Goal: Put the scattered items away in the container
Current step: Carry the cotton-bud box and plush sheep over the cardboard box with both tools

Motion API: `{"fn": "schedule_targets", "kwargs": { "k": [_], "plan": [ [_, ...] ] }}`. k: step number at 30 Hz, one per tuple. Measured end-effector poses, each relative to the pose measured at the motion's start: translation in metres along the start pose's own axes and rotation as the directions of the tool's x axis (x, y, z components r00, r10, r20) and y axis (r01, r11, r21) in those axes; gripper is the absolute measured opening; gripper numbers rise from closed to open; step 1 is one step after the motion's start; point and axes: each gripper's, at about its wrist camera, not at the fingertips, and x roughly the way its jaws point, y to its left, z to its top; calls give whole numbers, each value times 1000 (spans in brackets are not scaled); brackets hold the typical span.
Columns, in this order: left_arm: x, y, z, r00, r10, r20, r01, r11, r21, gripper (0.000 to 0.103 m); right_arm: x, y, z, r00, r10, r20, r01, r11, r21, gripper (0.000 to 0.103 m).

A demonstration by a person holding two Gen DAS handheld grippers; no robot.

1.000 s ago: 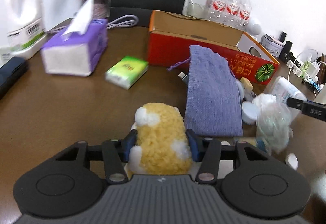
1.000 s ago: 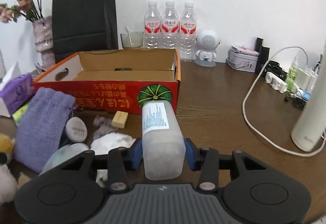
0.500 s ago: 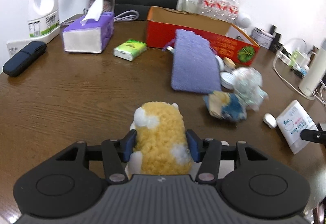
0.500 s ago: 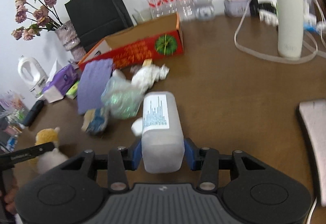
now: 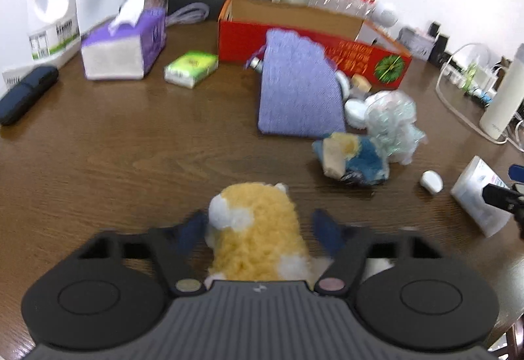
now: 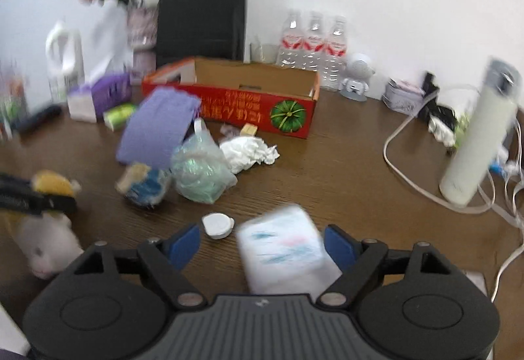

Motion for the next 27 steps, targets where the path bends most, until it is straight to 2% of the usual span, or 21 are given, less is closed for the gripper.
{"fn": "schedule_targets", "kwargs": {
  "k": [3,5,9,12,15,16,17,19,20,22,24,25,27],
  "plan": [
    [-2,-3,-5,1000,-2,7,2,999,32,55,23,5,1,998,-48,-47,44,996,-74,79],
    [-4,-3,-8,1000,5,9,-5,1000,28,56,28,2,1,996,-80,-43,75,993,-90,78],
    [-6,-1,-10,1000,9,6,-9,1000,6,58,38,-23,5,999,-20,-43,19,1000,-19,79],
    [-3,-4,-13,1000,8,-7,-8,1000,27,63,55,-39,4,993,28,-119,-21,998,65,72],
    [-5,-7,-16,1000,13,1,-13,1000,27,64,51,-40,2,983,7,-182,25,985,170,69],
    [-5,-6,-16,1000,11,3,-11,1000,16,64,47,-37,1,979,2,-203,43,976,213,70],
    [-6,-6,-16,1000,8,5,-8,1000,9,64,43,-34,-2,978,29,-209,24,969,248,75],
    [-7,-6,-16,1000,6,8,-6,1000,14,64,31,-33,-8,971,149,-187,-84,945,317,86],
    [-7,-6,-16,1000,5,7,-5,1000,19,65,26,-33,-10,967,184,-175,-119,937,328,86],
    [-6,-6,-16,1000,8,8,-8,1000,28,69,20,-27,-12,972,156,-177,-99,950,295,86],
    [-4,-6,-15,1000,9,17,-10,1000,24,68,23,-21,-11,977,101,-186,-53,967,251,86],
    [-3,-6,-15,1000,7,16,-7,1000,20,56,28,-19,-11,976,92,-195,-42,968,247,84],
    [-3,-9,-16,1000,6,23,-7,1000,29,53,37,-16,-12,976,92,-198,-42,969,245,70]
  ]
}}
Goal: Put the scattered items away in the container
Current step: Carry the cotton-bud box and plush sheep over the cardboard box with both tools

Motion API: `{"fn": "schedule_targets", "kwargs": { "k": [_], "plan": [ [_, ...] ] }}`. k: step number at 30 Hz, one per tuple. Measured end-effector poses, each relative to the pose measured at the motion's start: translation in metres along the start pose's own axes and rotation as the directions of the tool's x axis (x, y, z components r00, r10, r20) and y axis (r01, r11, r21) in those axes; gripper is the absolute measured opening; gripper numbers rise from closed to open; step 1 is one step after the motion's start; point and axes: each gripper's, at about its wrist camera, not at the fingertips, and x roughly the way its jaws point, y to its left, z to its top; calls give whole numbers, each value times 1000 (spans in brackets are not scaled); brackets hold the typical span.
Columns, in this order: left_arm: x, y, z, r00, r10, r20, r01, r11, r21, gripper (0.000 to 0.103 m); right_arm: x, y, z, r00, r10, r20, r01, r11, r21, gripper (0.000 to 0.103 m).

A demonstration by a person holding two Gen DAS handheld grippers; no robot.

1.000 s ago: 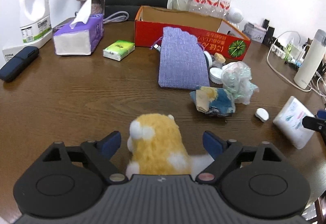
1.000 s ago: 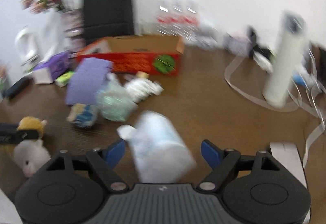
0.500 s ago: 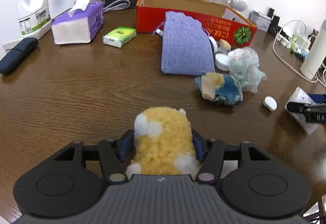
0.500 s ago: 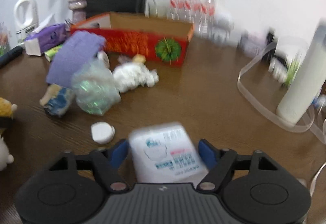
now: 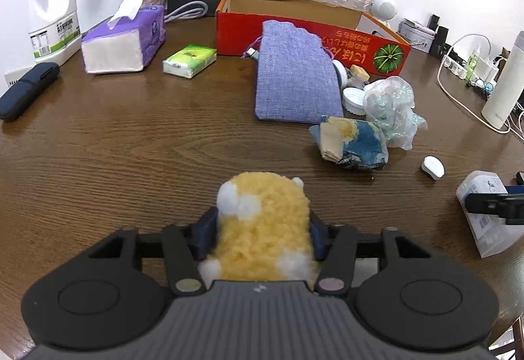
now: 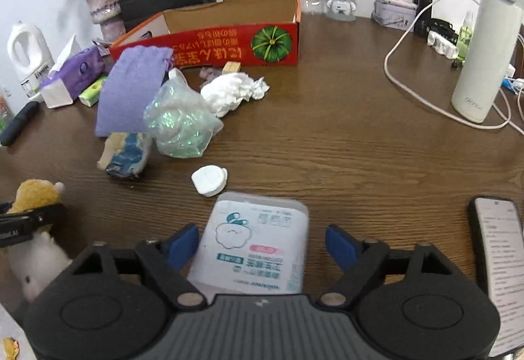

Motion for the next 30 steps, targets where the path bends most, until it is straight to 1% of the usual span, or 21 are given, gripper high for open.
{"fn": "schedule_targets", "kwargs": {
  "k": [2,3,6,9,11,14,16,18,20,21,22,24,25,27,28,30],
  "plan": [
    [-2,-3,-2,1000,-1,13,1,1000,15,51,3,8,-3,1000,-8,23,9,999,-31,64],
    [-3,-4,-3,1000,-1,15,1,1000,17,50,2,11,-4,1000,-7,29,8,998,-59,64],
    [-10,-4,-2,1000,-4,28,4,1000,16,48,-2,15,-1,997,67,28,-65,996,-62,64],
    [-25,0,11,996,-18,93,18,1000,-9,47,-25,15,11,990,105,93,-99,993,-68,64],
    [-33,3,28,988,-35,151,40,999,-26,47,-38,11,27,979,141,150,-133,989,-60,64],
    [-38,10,77,967,-77,243,91,995,-49,47,-51,3,66,948,219,233,-210,976,-63,64],
    [-33,10,127,952,-86,293,101,994,-37,47,-53,1,104,923,250,293,-239,968,-72,64],
    [-19,12,179,948,-84,307,91,996,-9,47,-49,0,148,911,239,335,-230,971,-68,64],
    [6,13,232,955,-53,291,55,998,1,47,-41,-2,195,905,230,359,-227,973,-50,64],
    [22,12,253,959,-26,281,23,1000,14,48,-34,-2,215,905,221,363,-221,974,-44,64],
    [37,10,269,963,4,269,-11,1000,25,48,-22,-2,236,912,200,358,-197,979,-43,64],
    [75,6,295,973,64,223,-75,996,40,48,9,-3,271,941,142,308,-141,990,-25,64],
    [93,6,302,979,69,191,-78,996,42,48,30,-6,289,958,130,257,-131,991,-13,64],
    [131,7,314,991,74,114,-79,996,40,48,65,-11,312,976,125,177,-131,991,21,64],
    [148,7,316,992,93,87,-97,995,39,48,83,-13,321,983,124,136,-130,991,37,64],
    [180,6,316,987,152,45,-155,985,80,48,119,-14,329,993,112,46,-115,992,59,64]
  ]
}}
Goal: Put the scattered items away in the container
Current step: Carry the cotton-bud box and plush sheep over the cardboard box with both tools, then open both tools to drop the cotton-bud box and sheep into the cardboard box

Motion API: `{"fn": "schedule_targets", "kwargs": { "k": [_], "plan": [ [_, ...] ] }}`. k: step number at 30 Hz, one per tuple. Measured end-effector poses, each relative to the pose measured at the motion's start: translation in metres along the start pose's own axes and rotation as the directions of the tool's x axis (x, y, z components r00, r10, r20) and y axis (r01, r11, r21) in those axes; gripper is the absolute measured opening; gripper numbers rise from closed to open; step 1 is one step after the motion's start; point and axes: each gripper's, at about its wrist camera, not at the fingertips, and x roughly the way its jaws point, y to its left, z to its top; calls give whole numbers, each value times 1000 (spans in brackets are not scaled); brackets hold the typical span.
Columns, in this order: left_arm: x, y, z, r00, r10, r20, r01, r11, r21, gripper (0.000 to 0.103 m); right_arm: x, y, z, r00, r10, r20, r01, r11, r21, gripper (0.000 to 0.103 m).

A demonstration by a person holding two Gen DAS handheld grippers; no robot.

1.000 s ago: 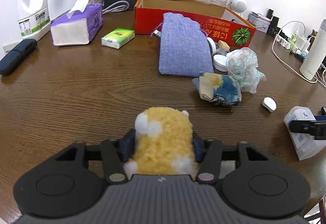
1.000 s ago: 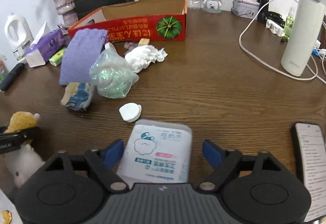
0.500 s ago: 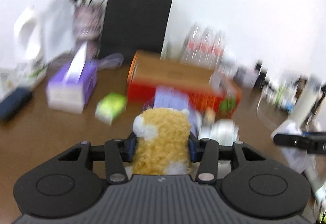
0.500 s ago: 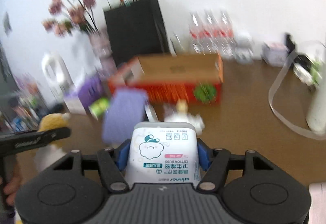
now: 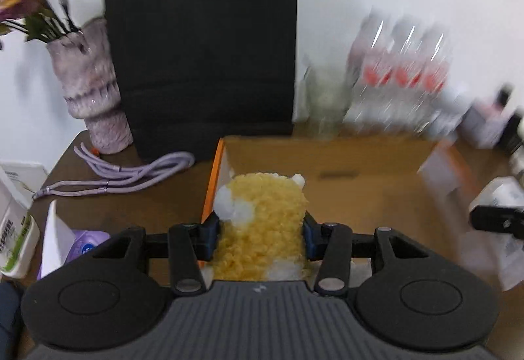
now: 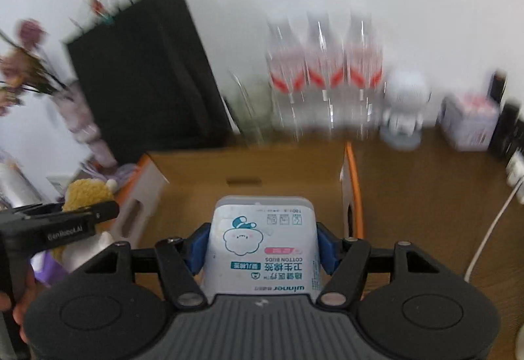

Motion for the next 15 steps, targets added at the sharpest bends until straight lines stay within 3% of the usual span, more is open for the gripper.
{"fn": "schedule_targets", "kwargs": {
  "k": [2,7,9,11,15],
  "plan": [
    [21,-4,-9,998,48,-36,-47,998,35,49,26,0,-1,997,-34,-73,34,999,-12,64],
    [45,-1,-21,992,70,-102,-68,997,22,51,69,6,-14,977,-120,-174,110,992,-65,64],
    [49,2,-22,993,94,-75,-96,995,-20,50,82,9,-16,969,-171,-179,155,983,-99,64],
    [51,-3,-21,990,108,-89,-109,994,-2,50,86,13,-17,962,-218,-167,197,972,-130,64],
    [56,-5,-22,988,106,-107,-107,994,-5,50,92,11,-11,960,-198,-196,189,980,-64,63]
  ]
}}
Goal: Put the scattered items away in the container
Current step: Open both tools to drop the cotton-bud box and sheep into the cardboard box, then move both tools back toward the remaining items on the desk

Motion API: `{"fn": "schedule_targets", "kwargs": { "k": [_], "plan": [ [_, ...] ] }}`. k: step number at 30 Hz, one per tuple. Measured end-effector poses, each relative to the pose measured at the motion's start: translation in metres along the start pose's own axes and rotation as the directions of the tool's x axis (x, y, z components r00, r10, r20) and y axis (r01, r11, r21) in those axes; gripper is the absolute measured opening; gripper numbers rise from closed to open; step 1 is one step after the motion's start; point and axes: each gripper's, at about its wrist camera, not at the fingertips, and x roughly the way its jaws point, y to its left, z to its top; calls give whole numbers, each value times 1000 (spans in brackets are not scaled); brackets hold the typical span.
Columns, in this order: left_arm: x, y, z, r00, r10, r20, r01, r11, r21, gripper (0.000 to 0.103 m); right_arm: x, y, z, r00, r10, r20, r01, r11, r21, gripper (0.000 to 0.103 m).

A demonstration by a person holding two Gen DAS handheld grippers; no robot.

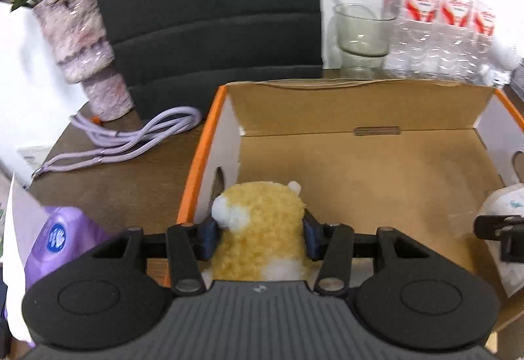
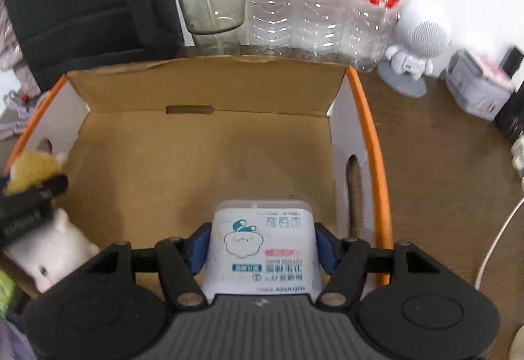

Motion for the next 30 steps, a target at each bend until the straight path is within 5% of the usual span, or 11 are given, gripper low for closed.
{"fn": "schedule_targets", "kwargs": {
  "k": [3,5,7,10,16,19,23,27,30],
  "plan": [
    [-1,1,-4,999,-42,-18,42,999,35,60,1,3,1,999,-29,-29,28,1000,-9,63],
    [-4,-5,-7,997,-72,-25,74,992,101,81,3,9,-1,996,-61,-65,58,997,-48,73],
    [-16,-10,-11,997,-76,18,73,988,139,90,0,11,-2,994,-74,-77,71,996,-46,83],
    [-46,-7,-9,993,-81,87,69,988,137,102,-15,4,-1,997,-55,-56,55,998,3,83],
    [-109,24,-4,979,-137,151,133,990,36,103,-63,-8,-3,1000,5,24,-7,998,64,86],
    [-146,42,-25,959,-139,249,161,984,-71,103,-86,-11,-22,991,41,127,-51,996,78,91],
    [-180,55,-77,914,-127,384,207,963,-173,103,-112,-11,-64,945,58,322,-85,994,71,92],
    [-181,58,-120,916,-77,395,171,963,-209,103,-124,-2,-101,898,7,439,-15,1000,16,93],
    [-188,65,-157,880,-24,474,154,960,-236,103,-139,6,-134,833,32,552,-13,999,-38,94]
  ]
}}
